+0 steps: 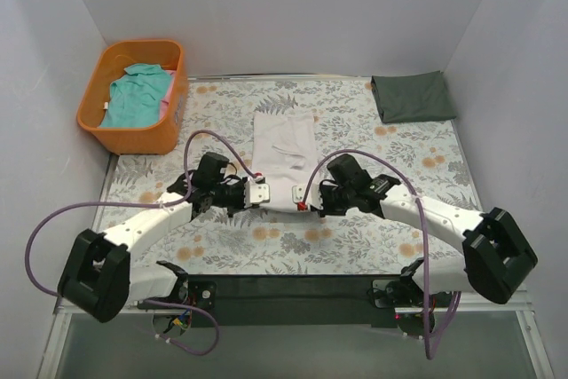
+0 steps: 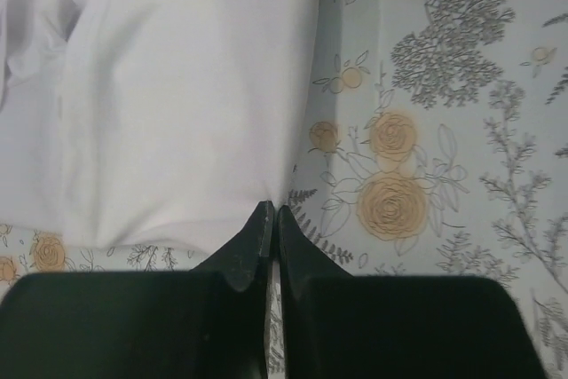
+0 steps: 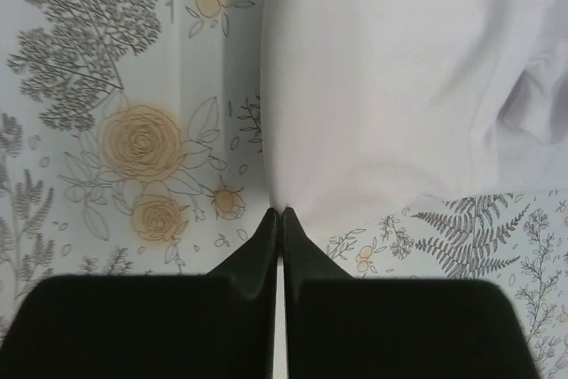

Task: Fold and stack the t-shirts
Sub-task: Fold the tshirt

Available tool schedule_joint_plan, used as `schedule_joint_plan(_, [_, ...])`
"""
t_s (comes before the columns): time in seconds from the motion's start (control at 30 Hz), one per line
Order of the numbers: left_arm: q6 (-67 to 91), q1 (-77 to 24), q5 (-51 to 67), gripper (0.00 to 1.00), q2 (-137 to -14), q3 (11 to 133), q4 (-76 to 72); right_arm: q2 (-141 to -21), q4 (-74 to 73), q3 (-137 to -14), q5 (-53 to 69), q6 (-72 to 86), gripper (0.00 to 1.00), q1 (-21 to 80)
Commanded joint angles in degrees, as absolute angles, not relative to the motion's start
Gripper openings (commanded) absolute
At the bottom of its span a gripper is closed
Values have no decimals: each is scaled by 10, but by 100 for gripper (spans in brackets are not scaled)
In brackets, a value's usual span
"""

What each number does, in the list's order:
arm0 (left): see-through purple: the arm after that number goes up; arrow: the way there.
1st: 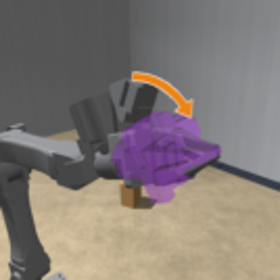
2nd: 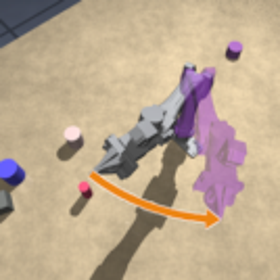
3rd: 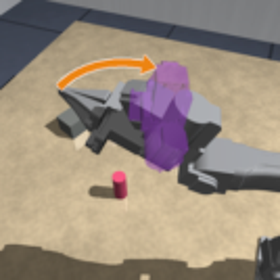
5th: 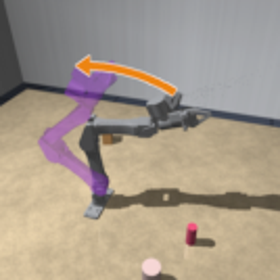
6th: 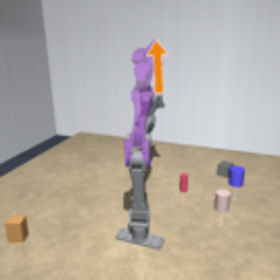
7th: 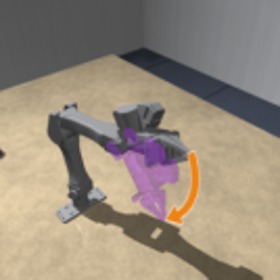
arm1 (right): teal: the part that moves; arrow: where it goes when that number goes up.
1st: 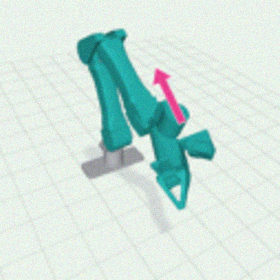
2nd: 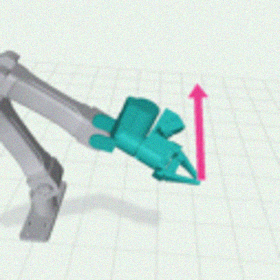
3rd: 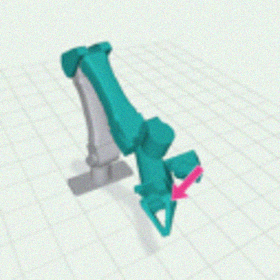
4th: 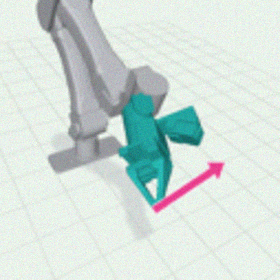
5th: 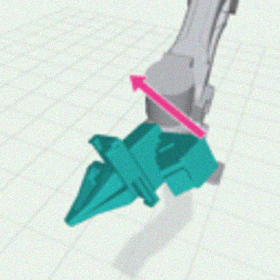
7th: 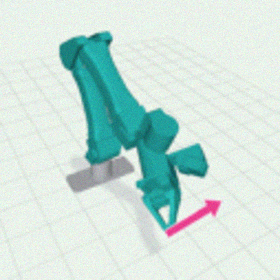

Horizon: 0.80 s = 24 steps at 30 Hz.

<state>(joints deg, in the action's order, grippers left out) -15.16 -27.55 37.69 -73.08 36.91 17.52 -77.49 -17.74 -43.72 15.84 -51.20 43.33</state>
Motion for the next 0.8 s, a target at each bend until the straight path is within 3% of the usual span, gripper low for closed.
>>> schedule_joint_plan(0.0, [-127,-289,417,0,-650,359,259,-724,-249,-461,188,-469,1,455])
schedule_joint_plan(0.43, [-94,-317,490,0,-448,381,498,-592,-346,-493,213,-386,1,542])
schedule_joint_plan(0.77, [51,-317,460,0,-419,424,482,-605,-345,-555,164,-386,1,548])
